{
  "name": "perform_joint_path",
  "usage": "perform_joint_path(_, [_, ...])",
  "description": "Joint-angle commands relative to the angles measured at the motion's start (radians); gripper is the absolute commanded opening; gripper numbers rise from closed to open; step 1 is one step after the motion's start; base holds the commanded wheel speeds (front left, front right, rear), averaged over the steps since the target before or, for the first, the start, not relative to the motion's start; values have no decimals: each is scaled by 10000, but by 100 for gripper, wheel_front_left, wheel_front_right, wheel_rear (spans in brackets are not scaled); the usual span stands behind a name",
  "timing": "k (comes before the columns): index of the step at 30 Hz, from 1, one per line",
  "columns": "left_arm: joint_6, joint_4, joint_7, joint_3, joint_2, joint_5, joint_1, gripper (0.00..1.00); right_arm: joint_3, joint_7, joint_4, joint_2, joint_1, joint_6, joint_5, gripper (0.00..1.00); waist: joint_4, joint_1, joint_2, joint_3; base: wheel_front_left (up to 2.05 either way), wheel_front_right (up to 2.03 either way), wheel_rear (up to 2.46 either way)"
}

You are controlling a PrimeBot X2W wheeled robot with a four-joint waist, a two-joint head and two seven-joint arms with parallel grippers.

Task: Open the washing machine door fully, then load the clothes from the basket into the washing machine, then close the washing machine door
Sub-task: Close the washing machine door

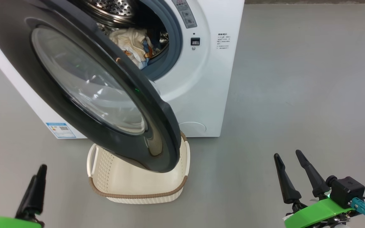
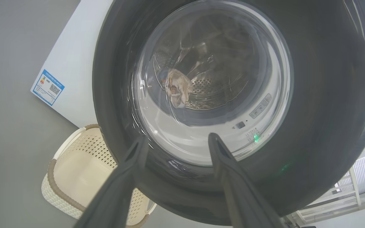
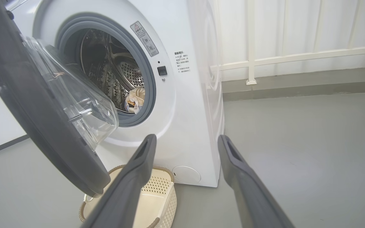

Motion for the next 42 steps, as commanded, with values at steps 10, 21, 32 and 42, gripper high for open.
perform_joint_path(10, [-38,552,-2671,-1622,1121,909,-48,100,234,-82,-148,-270,58,44,58,100,290,0,-1,-261,0,0,0])
perform_joint_path(21, [-38,1165,-2811,-978,517,4337,144,100,281,-82,-139,-370,181,44,97,100,519,0,-1,-492,0,0,0])
perform_joint_path(32, [-38,1143,-2813,298,-349,7947,418,100,322,-82,-140,-409,195,44,103,100,646,0,-1,-547,0,0,0])
perform_joint_path(42, [-38,932,-2814,1177,-1054,9582,606,100,338,-82,-160,-428,159,44,94,100,663,0,-1,-460,0,0,0])
